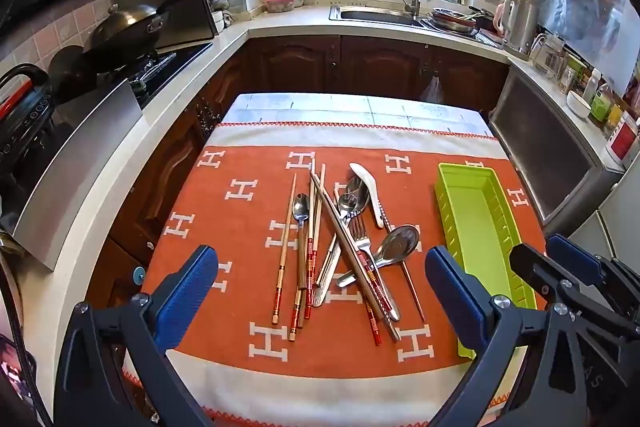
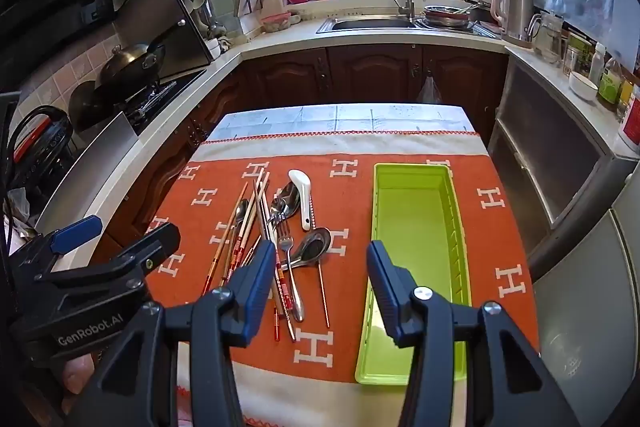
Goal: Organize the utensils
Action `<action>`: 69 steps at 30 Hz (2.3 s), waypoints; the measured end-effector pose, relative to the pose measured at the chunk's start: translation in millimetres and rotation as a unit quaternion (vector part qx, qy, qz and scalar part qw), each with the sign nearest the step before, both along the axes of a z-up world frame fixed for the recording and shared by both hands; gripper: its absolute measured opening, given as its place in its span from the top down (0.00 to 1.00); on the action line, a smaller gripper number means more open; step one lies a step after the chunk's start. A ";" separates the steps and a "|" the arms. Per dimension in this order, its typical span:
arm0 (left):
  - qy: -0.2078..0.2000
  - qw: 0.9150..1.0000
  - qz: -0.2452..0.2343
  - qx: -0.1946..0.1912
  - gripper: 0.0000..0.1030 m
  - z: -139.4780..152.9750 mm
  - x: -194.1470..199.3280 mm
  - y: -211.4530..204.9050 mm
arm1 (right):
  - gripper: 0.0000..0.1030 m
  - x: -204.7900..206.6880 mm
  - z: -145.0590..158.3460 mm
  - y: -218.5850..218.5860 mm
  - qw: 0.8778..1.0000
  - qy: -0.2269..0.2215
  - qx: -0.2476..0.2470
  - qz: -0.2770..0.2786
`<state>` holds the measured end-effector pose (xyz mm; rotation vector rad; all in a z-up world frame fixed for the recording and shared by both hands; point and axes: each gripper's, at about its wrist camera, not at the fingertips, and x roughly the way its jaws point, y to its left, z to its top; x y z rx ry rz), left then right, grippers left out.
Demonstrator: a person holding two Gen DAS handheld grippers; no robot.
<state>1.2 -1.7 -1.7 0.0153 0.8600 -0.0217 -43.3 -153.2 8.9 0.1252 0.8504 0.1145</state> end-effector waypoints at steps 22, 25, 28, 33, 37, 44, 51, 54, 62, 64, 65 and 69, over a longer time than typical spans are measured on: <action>0.002 1.000 0.011 -0.001 0.01 -1.8 -2.8 0.5 | 0.54 -2.6 -4.6 -1.9 1.000 -0.005 0.006 0.017; 0.004 1.000 0.010 -0.001 0.01 -3.0 -2.3 0.8 | 0.54 -2.6 -4.7 -1.7 1.000 -0.005 0.006 0.016; 0.009 1.000 0.011 -0.001 0.01 -4.9 -2.0 1.1 | 0.54 -2.4 -5.5 -0.2 1.000 -0.003 0.008 0.016; 0.017 1.000 0.014 -0.006 0.01 -7.4 -1.2 2.8 | 0.54 -2.3 -9.2 -3.2 1.000 -0.001 0.011 0.019; 0.017 1.000 0.014 -0.006 0.01 -8.2 -1.0 2.7 | 0.54 -2.4 -9.3 -1.8 1.000 -0.001 0.011 0.018; 0.018 1.000 0.014 -0.005 0.01 -10.3 -1.7 3.8 | 0.54 -2.7 -11.0 0.7 1.000 0.001 0.012 0.017; 0.018 1.000 0.015 -0.006 0.01 -12.3 -2.1 4.1 | 0.54 -2.5 -12.1 0.5 1.000 0.001 0.012 0.018; 0.019 1.000 0.017 -0.007 0.01 -14.7 -2.9 5.0 | 0.54 -2.2 -10.9 -1.0 1.000 0.001 0.012 0.018; 0.021 1.000 0.017 -0.007 0.01 -15.9 -3.4 5.9 | 0.54 -2.7 -16.9 1.0 1.000 0.003 0.011 0.019; 0.021 1.000 0.017 -0.007 0.01 -15.8 -3.3 6.1 | 0.54 -2.7 -19.3 0.7 1.000 0.003 0.012 0.019; 0.021 1.000 0.017 -0.007 0.01 -15.8 -3.2 6.1 | 0.54 -3.2 -19.3 -0.1 1.000 0.003 0.012 0.019; 0.021 1.000 0.017 -0.007 0.01 -15.8 -3.1 6.3 | 0.54 -4.0 -23.1 0.9 1.000 0.004 0.013 0.019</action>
